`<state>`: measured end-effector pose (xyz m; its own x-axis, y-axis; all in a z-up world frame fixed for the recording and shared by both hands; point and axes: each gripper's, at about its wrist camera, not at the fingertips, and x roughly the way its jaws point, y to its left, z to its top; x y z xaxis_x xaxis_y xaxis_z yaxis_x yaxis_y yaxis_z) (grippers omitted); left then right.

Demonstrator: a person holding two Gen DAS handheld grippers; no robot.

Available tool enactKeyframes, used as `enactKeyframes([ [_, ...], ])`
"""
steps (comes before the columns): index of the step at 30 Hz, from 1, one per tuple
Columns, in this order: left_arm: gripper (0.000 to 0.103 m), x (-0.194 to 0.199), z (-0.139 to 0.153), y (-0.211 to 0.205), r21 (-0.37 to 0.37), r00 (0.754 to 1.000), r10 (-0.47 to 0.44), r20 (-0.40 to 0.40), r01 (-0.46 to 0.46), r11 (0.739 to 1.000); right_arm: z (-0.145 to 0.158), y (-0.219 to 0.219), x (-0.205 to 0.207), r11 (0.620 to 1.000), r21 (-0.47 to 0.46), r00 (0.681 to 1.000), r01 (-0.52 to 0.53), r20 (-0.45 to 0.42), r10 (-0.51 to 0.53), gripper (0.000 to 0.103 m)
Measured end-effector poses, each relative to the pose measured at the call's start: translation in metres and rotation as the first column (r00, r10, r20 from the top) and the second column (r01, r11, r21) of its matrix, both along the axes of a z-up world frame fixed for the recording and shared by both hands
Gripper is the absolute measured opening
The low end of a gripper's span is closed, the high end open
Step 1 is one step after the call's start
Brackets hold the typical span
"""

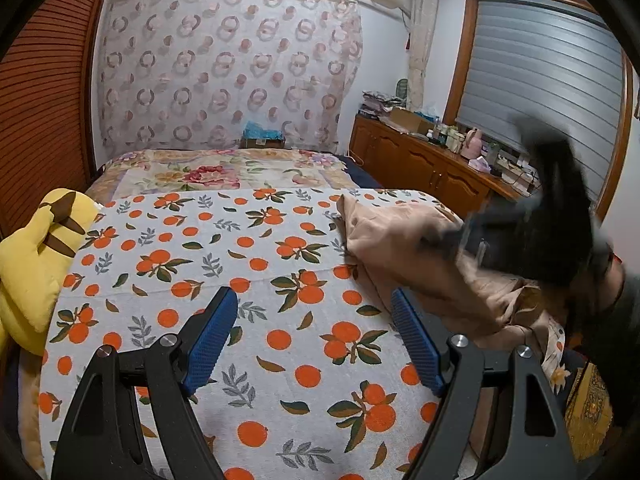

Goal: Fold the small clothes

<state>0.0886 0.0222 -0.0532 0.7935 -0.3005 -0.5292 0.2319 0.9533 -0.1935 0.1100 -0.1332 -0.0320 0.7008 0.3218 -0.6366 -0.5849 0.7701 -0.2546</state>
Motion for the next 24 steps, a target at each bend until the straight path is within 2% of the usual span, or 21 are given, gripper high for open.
enactKeyframes([
  [4,0.080,0.002,-0.004,-0.005,-0.001,1.000,-0.010,-0.011,0.010,1.000,0.039,-0.032,0.025,0.995,-0.002,0.991,0.101,0.085,-0.101,0.007],
  [8,0.080,0.002,-0.006,-0.010,0.005,1.000,-0.020,-0.015,0.020,1.000,0.051,-0.055,0.055,0.981,-0.034,0.974,0.193,0.130,-0.187,0.007],
  [14,0.080,0.003,-0.009,-0.013,0.009,0.999,-0.028,-0.023,0.028,1.000,0.039,-0.077,0.104,0.942,-0.075,0.938,0.326,0.146,-0.313,0.007],
  [19,0.080,0.005,-0.012,-0.016,0.015,0.999,-0.032,-0.036,0.033,0.999,0.011,-0.073,0.148,0.912,-0.086,0.916,0.401,0.077,-0.395,0.007],
  [21,0.080,0.006,-0.013,-0.018,0.020,0.999,-0.037,-0.039,0.038,0.999,0.006,-0.074,0.154,0.916,-0.079,0.919,0.393,0.029,-0.392,0.015],
  [23,0.080,0.006,-0.014,-0.020,0.024,0.998,-0.043,-0.043,0.044,0.999,0.004,-0.072,0.152,0.914,-0.076,0.918,0.397,0.031,-0.396,0.036],
  [24,0.080,0.007,-0.014,-0.021,0.025,0.998,-0.045,-0.045,0.046,0.999,0.005,-0.076,0.149,0.919,-0.059,0.921,0.389,0.028,-0.388,0.039],
])
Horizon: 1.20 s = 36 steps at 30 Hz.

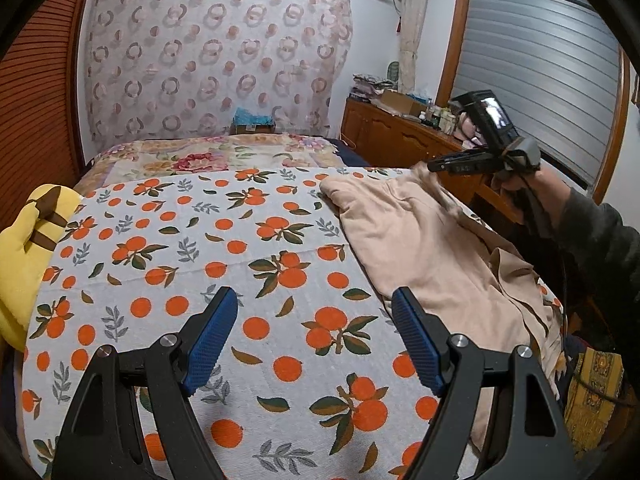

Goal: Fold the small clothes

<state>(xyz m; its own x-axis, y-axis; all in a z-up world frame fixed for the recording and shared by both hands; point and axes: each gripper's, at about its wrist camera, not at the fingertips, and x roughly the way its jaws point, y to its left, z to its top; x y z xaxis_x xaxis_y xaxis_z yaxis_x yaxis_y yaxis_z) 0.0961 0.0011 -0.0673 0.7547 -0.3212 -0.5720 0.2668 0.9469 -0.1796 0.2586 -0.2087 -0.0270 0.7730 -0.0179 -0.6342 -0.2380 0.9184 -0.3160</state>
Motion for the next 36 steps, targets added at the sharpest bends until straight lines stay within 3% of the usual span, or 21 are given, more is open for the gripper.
enactKeyframes([
  [2,0.080,0.001,-0.001,-0.004,0.003,1.000,-0.008,-0.005,0.008,1.000,0.006,-0.009,-0.011,0.999,0.047,1.000,-0.020,0.005,0.019,0.045],
  [7,0.080,0.002,-0.004,-0.019,0.000,0.999,-0.045,-0.016,0.045,0.999,0.009,-0.019,-0.075,0.984,0.149,0.995,-0.101,0.030,0.098,0.045],
  [12,0.080,0.002,-0.010,-0.040,0.019,0.995,-0.095,-0.036,0.096,0.995,-0.011,-0.014,-0.137,0.952,0.235,0.979,-0.198,-0.008,0.206,0.045],
  [18,0.080,0.001,-0.019,-0.061,0.029,0.985,-0.156,-0.072,0.158,0.987,-0.048,-0.008,-0.159,0.959,0.174,0.968,-0.224,-0.070,0.239,0.045],
  [19,0.080,0.001,-0.020,-0.064,0.032,0.984,-0.162,-0.078,0.165,0.986,-0.052,-0.009,-0.161,0.963,0.173,0.972,-0.208,-0.077,0.224,0.038],
  [22,0.080,-0.001,-0.023,-0.071,0.050,0.980,-0.177,-0.087,0.182,0.982,-0.055,-0.018,-0.167,0.958,0.193,0.968,-0.214,-0.091,0.235,0.005],
  [29,0.080,-0.005,-0.024,-0.079,0.053,0.976,-0.199,-0.093,0.205,0.977,-0.032,-0.060,-0.223,0.926,0.296,0.971,-0.235,0.025,0.239,0.002],
  [32,0.080,-0.007,-0.024,-0.082,0.053,0.974,-0.207,-0.094,0.213,0.976,-0.025,-0.085,-0.251,0.939,0.291,0.983,-0.185,0.076,0.170,0.002],
  [36,0.080,-0.009,-0.023,-0.087,0.061,0.972,-0.216,-0.092,0.222,0.973,-0.029,-0.115,-0.276,0.941,0.307,0.989,-0.144,0.067,0.130,0.002],
])
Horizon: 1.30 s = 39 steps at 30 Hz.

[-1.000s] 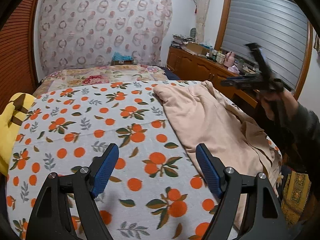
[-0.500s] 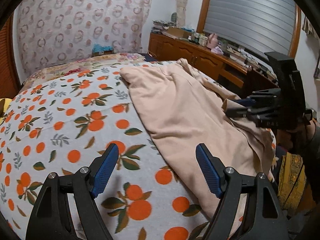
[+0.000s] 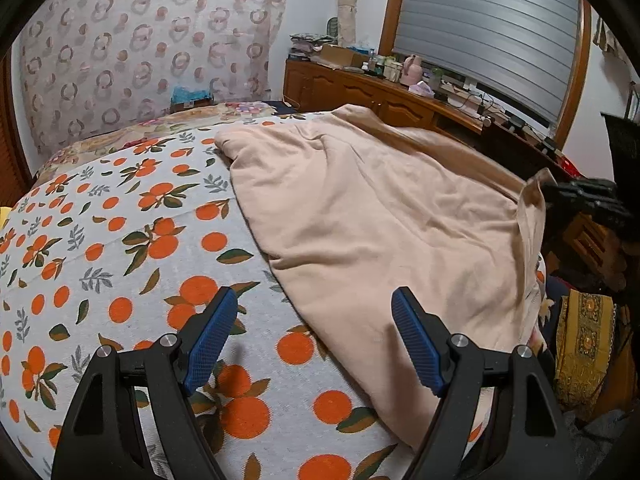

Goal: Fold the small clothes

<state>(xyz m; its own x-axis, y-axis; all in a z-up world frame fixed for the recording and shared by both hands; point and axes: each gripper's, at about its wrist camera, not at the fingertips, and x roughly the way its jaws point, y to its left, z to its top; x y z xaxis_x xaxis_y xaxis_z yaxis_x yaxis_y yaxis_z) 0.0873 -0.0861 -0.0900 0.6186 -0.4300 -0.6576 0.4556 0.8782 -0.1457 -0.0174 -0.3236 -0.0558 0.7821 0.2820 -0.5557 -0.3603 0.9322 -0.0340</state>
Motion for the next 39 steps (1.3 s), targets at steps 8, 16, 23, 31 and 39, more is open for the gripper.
enactKeyframes([
  [8,0.080,-0.001,0.000,-0.003,0.003,1.000,-0.004,-0.004,0.004,1.000,-0.017,-0.020,-0.012,0.999,-0.032,0.995,0.031,-0.090,-0.034,0.003],
  [16,0.080,-0.002,0.000,-0.004,0.007,1.000,-0.006,-0.006,0.006,1.000,0.004,-0.023,-0.016,0.998,0.038,0.999,0.044,0.014,-0.045,0.029],
  [23,0.080,-0.003,-0.002,-0.008,0.010,1.000,-0.016,-0.006,0.016,1.000,-0.005,-0.008,-0.006,0.995,0.046,0.996,0.086,0.032,-0.088,0.032],
  [31,0.080,-0.008,-0.004,-0.013,0.021,1.000,-0.027,-0.014,0.028,0.999,-0.020,0.024,0.013,0.999,0.041,0.999,0.032,0.001,-0.032,0.044],
  [39,0.080,-0.015,-0.012,-0.017,0.045,0.998,-0.050,-0.031,0.051,0.998,-0.029,0.020,0.012,0.999,-0.005,0.999,0.045,-0.011,-0.045,0.056],
])
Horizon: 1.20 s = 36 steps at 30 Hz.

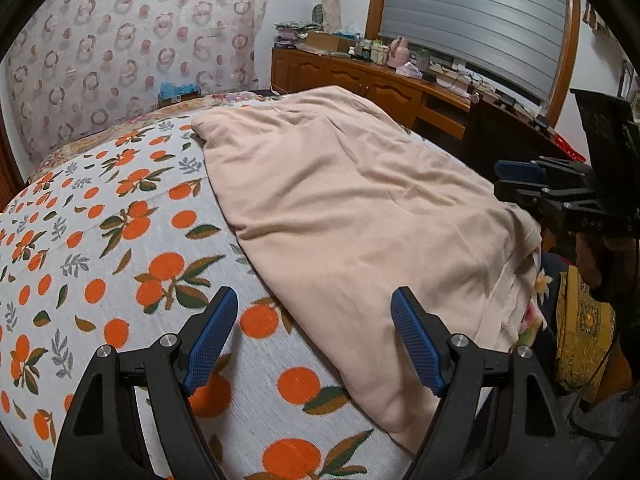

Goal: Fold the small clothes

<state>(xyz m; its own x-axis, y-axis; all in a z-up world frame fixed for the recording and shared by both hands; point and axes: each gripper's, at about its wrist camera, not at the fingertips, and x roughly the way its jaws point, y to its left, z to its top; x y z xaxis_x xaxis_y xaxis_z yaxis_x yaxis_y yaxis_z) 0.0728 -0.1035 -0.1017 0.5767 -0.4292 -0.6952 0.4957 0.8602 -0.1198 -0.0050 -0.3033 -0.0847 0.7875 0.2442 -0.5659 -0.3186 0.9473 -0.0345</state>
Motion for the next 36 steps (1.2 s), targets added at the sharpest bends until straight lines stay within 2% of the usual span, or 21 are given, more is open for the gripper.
enactKeyframes([
  [4,0.080,-0.004,-0.005,-0.002,0.014,1.000,-0.014,-0.022,0.014,1.000,-0.004,-0.011,-0.002,0.998,-0.022,0.998,0.056,-0.017,-0.056,0.058],
  [9,0.079,-0.010,-0.005,0.001,-0.003,0.999,-0.035,-0.035,0.035,0.999,-0.010,-0.028,-0.005,0.994,-0.014,0.991,0.110,-0.068,-0.111,0.058],
  [11,0.063,-0.012,-0.004,0.001,-0.013,0.998,-0.049,-0.042,0.049,0.999,-0.010,-0.030,-0.008,0.994,-0.004,0.990,0.112,-0.083,-0.112,0.058],
  [13,0.056,-0.015,-0.006,0.000,-0.018,0.996,-0.069,-0.062,0.068,0.998,-0.012,-0.033,-0.011,0.994,-0.004,0.989,0.111,-0.094,-0.111,0.058],
  [19,0.049,-0.027,-0.006,-0.004,-0.014,0.992,-0.106,-0.068,0.105,0.994,-0.019,-0.036,-0.009,0.996,0.010,0.985,0.085,-0.153,-0.083,0.058],
  [21,0.037,-0.031,-0.006,-0.006,-0.006,0.990,-0.121,-0.065,0.121,0.993,-0.018,-0.035,-0.008,0.997,0.017,0.986,0.078,-0.152,-0.075,0.058],
  [23,0.017,-0.032,-0.006,-0.006,-0.006,0.990,-0.127,-0.068,0.127,0.992,-0.017,-0.031,-0.009,0.998,0.027,0.985,0.058,-0.161,-0.053,0.058],
  [26,0.005,-0.031,-0.006,-0.005,-0.030,0.987,-0.137,-0.079,0.135,0.990,-0.016,-0.020,-0.011,1.000,0.012,0.984,0.005,-0.177,-0.003,0.058],
  [27,0.005,-0.030,-0.006,-0.004,-0.034,0.988,-0.137,-0.075,0.135,0.990,-0.017,-0.016,-0.013,1.000,0.002,0.984,-0.004,-0.179,0.004,0.057],
  [28,0.004,-0.030,-0.004,-0.003,-0.042,0.988,-0.136,-0.069,0.133,0.990,-0.017,-0.013,-0.013,1.000,-0.011,0.984,-0.007,-0.178,0.005,0.052],
  [29,0.004,-0.030,-0.002,-0.002,-0.056,0.990,-0.128,-0.063,0.125,0.991,-0.016,-0.011,-0.014,1.000,-0.019,0.985,-0.016,-0.174,0.012,0.041],
  [30,0.004,-0.029,0.000,-0.001,-0.067,0.991,-0.125,-0.058,0.121,0.990,-0.016,-0.008,-0.014,0.999,-0.024,0.985,-0.027,-0.174,0.023,0.037],
  [32,0.004,-0.029,0.009,0.002,-0.094,0.993,-0.114,-0.034,0.111,0.989,-0.017,-0.004,-0.016,0.998,-0.028,0.984,-0.049,-0.171,0.043,0.014],
  [34,0.004,-0.027,0.019,0.005,-0.121,0.995,-0.103,-0.005,0.102,0.987,-0.016,-0.003,-0.016,0.997,-0.022,0.984,-0.070,-0.164,0.065,0.009],
  [36,0.004,-0.025,0.031,0.009,-0.149,0.996,-0.088,0.028,0.091,0.985,-0.013,-0.006,-0.019,0.997,0.001,0.988,-0.078,-0.137,0.077,0.008],
])
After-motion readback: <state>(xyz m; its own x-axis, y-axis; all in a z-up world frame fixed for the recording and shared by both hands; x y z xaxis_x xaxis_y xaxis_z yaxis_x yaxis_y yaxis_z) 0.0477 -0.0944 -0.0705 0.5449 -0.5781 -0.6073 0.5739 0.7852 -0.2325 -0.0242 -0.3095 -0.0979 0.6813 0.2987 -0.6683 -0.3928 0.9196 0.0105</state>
